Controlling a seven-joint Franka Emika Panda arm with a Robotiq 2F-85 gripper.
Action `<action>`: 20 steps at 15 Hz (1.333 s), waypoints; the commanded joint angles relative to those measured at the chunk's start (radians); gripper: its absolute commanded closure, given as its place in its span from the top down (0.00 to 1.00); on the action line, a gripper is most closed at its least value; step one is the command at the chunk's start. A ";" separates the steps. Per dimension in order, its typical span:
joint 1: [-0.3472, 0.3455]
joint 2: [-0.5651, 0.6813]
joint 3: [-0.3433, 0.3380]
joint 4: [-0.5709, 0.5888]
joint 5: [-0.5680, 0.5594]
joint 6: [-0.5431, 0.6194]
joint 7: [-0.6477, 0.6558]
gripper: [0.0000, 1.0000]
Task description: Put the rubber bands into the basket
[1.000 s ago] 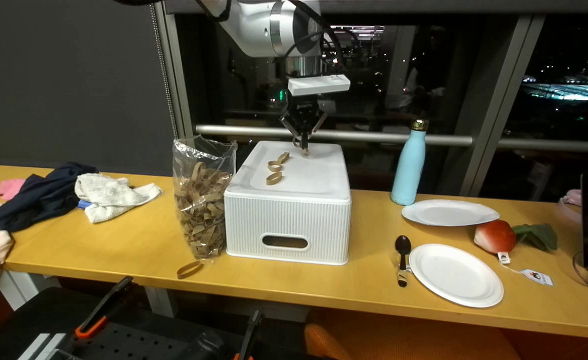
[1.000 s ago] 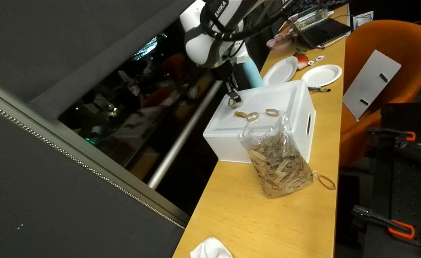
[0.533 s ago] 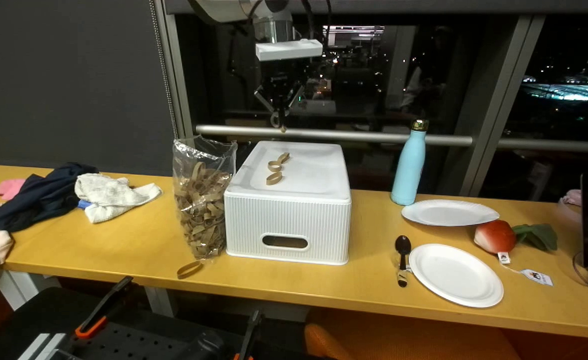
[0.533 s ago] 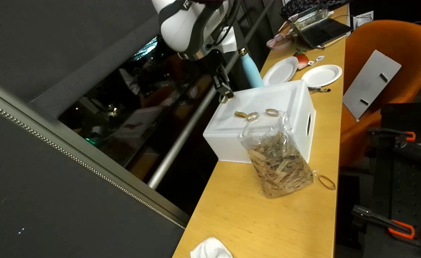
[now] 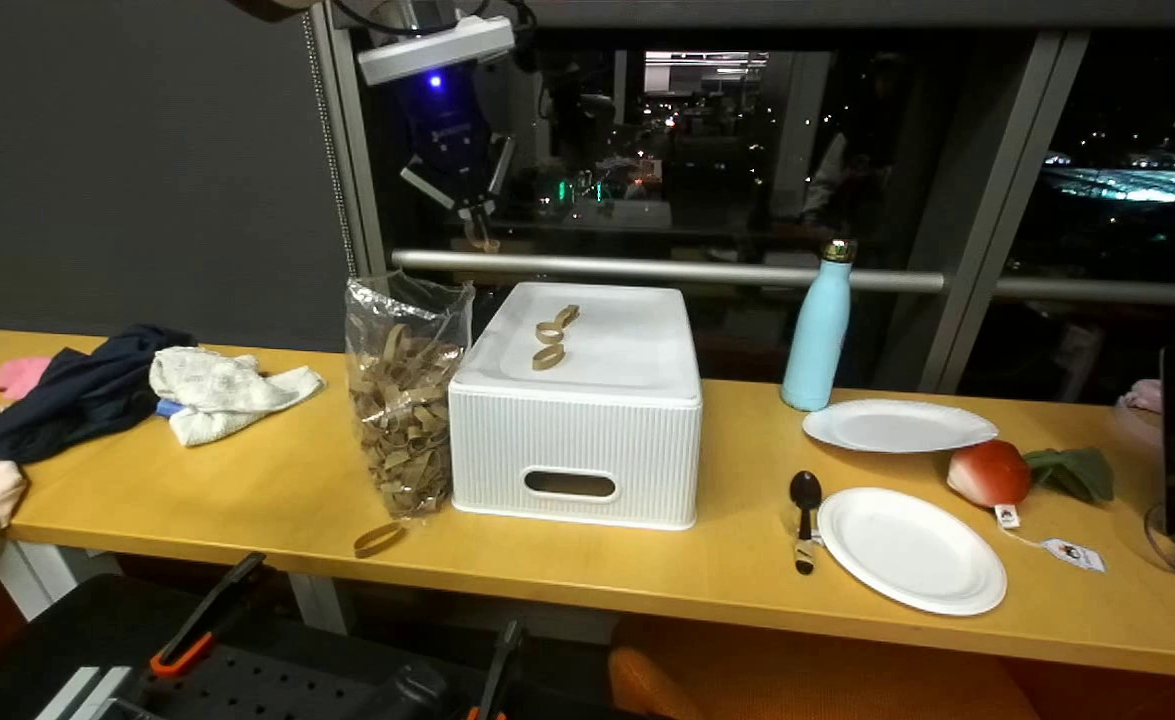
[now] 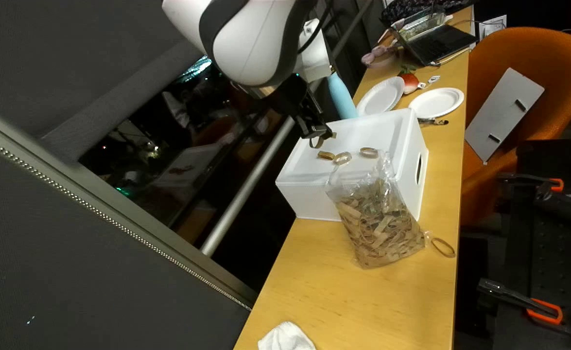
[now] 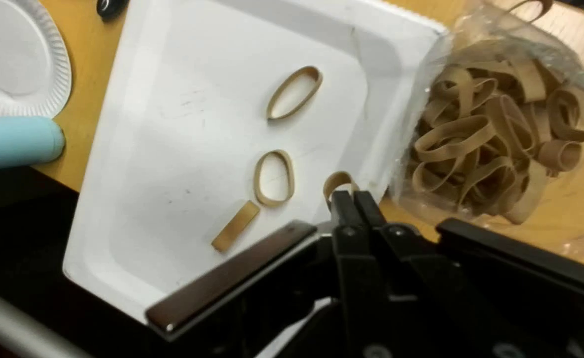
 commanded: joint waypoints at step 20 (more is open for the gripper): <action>0.013 -0.153 0.060 -0.342 -0.106 0.240 0.133 0.16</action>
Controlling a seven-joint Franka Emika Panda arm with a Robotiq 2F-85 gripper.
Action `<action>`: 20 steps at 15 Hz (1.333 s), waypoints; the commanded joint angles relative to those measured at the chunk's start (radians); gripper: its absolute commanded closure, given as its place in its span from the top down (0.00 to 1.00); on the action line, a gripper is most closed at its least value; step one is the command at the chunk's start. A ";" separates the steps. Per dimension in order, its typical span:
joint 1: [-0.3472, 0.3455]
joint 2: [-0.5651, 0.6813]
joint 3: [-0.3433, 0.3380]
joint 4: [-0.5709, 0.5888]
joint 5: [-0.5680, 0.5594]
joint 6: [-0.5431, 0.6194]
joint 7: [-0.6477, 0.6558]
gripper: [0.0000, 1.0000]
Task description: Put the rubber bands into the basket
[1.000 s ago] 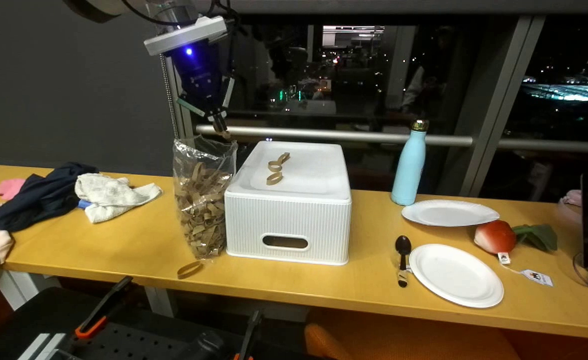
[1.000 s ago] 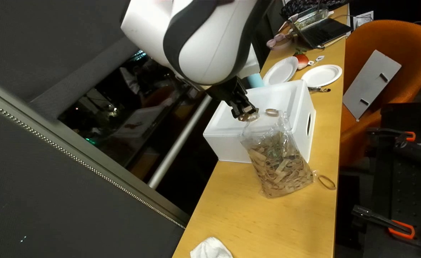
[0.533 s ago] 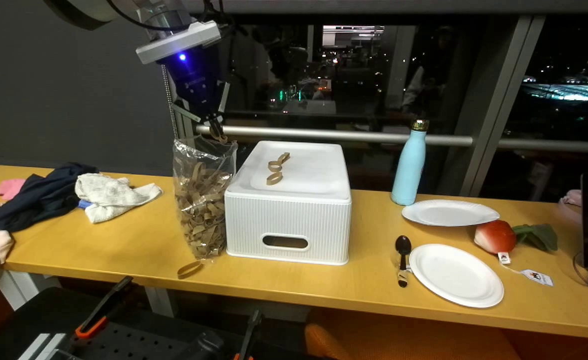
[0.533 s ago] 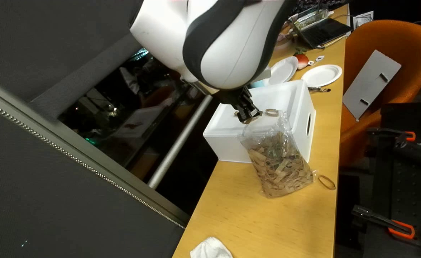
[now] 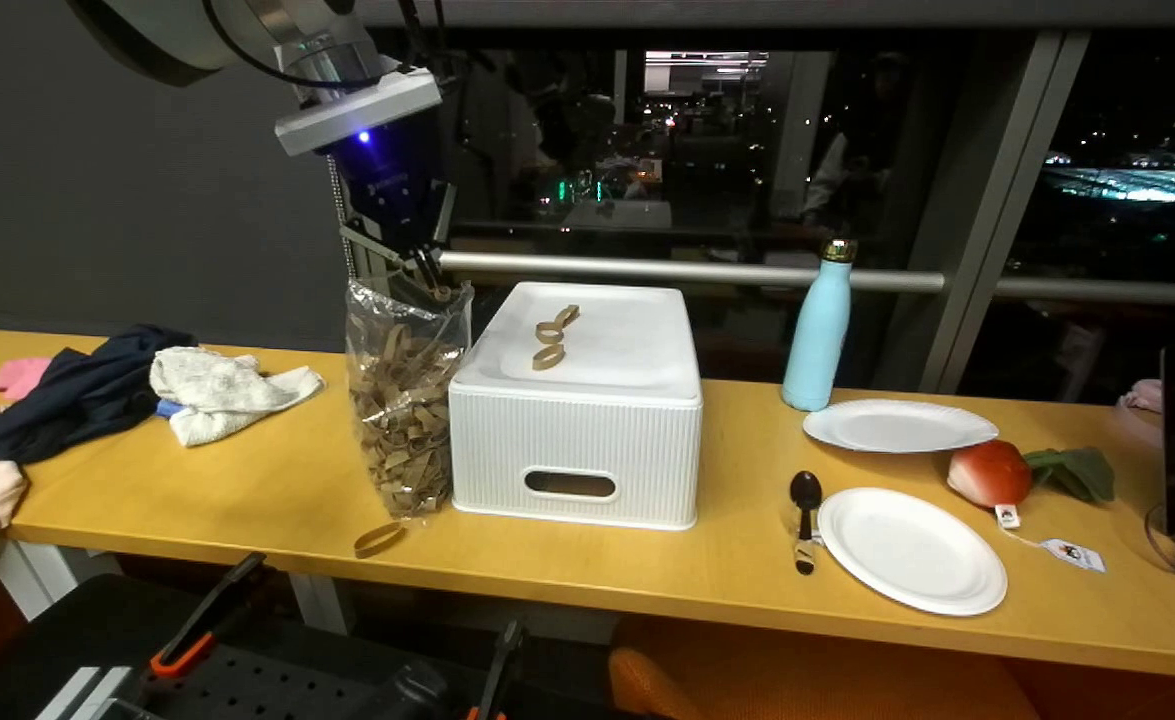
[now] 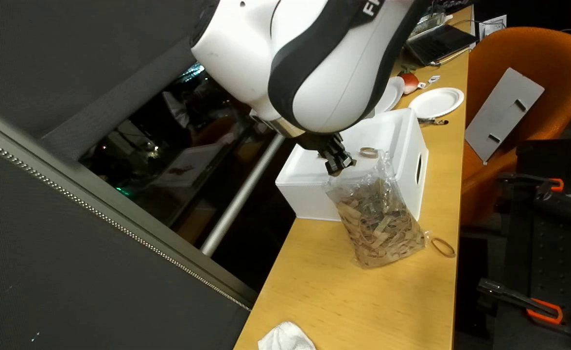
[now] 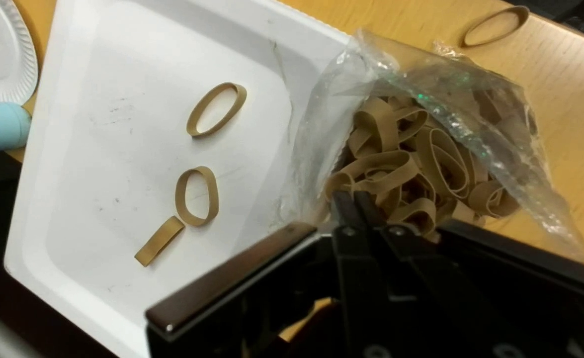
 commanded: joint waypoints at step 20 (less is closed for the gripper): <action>-0.182 -0.045 -0.030 0.023 0.200 0.194 -0.417 1.00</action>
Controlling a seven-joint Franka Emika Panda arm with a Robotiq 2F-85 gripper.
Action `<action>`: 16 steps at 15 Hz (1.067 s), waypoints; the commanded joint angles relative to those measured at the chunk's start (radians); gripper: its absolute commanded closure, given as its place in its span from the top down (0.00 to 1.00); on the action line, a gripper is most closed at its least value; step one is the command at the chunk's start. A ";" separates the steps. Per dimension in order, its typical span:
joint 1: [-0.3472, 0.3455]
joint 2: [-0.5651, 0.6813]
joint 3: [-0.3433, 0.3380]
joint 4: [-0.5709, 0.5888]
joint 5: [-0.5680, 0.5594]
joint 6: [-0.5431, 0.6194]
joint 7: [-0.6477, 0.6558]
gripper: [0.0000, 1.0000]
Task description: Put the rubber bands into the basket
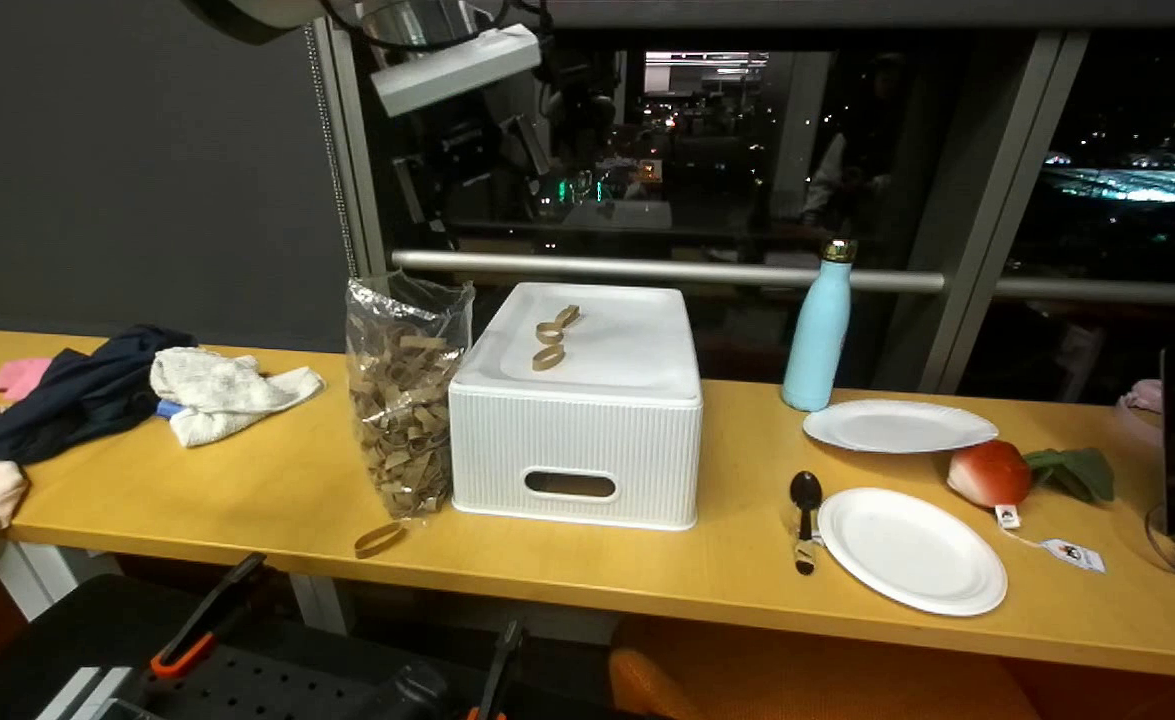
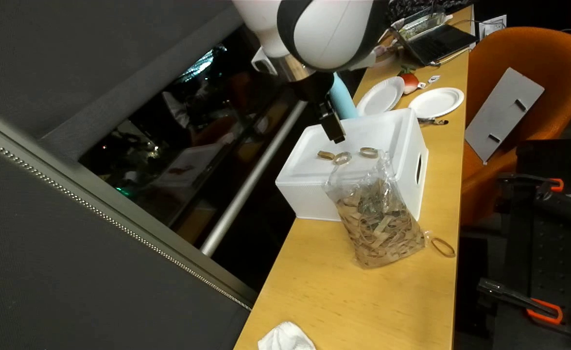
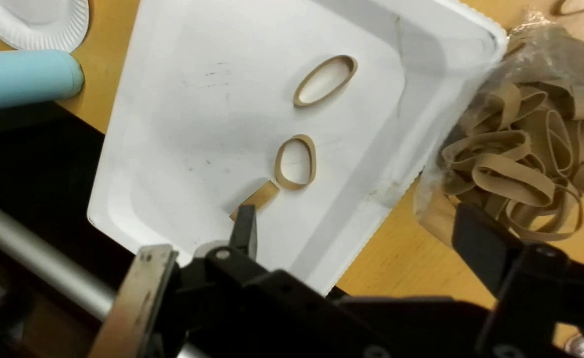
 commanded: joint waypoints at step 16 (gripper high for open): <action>-0.154 0.310 -0.004 0.275 0.290 -0.031 -0.431 1.00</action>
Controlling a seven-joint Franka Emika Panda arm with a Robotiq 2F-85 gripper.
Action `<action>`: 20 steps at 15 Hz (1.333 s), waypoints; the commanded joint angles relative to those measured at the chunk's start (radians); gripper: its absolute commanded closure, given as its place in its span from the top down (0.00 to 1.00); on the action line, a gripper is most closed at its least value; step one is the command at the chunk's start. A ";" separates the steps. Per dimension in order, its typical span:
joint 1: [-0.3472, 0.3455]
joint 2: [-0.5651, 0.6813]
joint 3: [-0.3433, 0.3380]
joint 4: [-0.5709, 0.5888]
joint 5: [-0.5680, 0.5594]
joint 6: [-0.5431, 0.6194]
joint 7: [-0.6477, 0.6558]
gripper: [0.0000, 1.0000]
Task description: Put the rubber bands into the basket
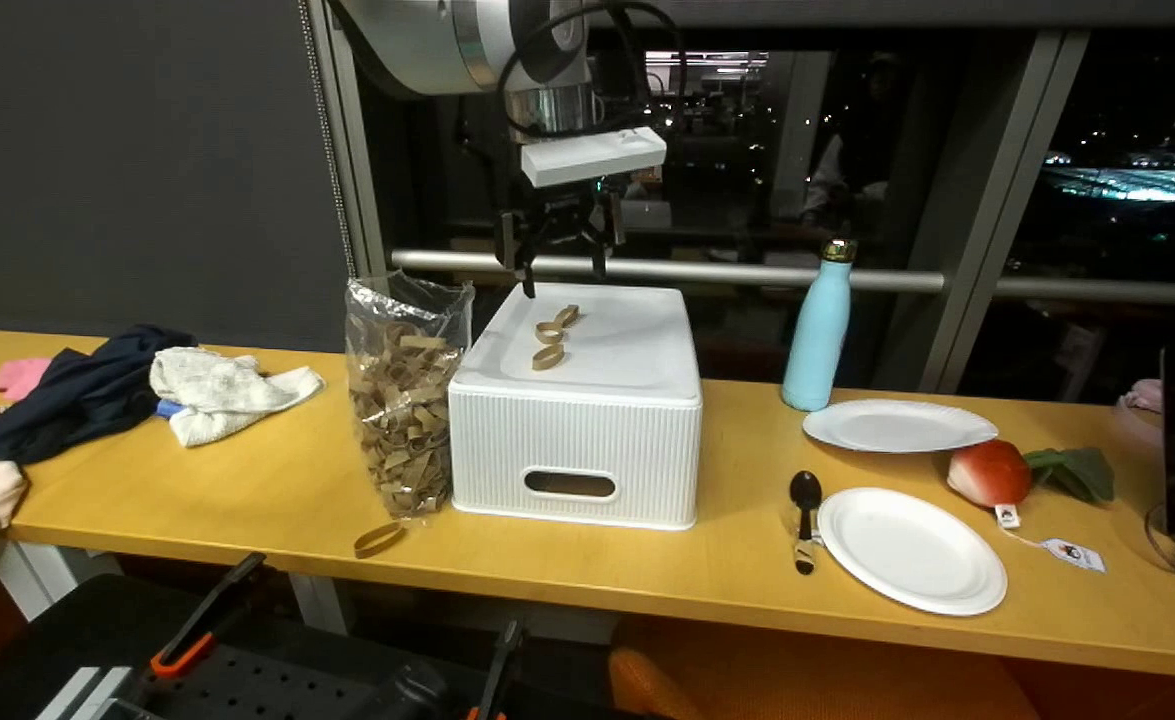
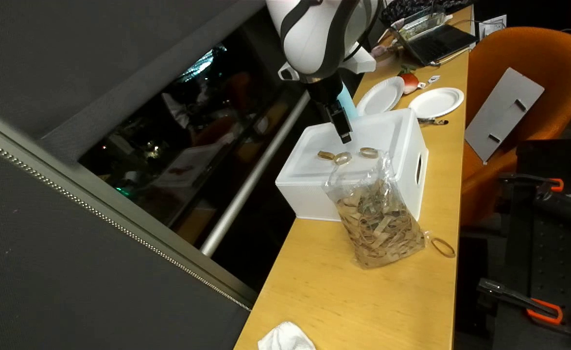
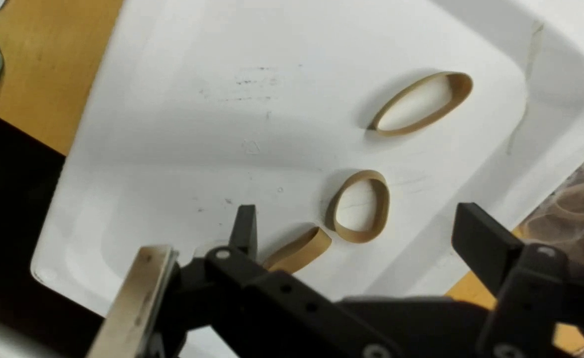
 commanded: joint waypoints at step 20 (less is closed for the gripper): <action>-0.015 0.246 0.037 0.293 0.011 -0.133 -0.084 1.00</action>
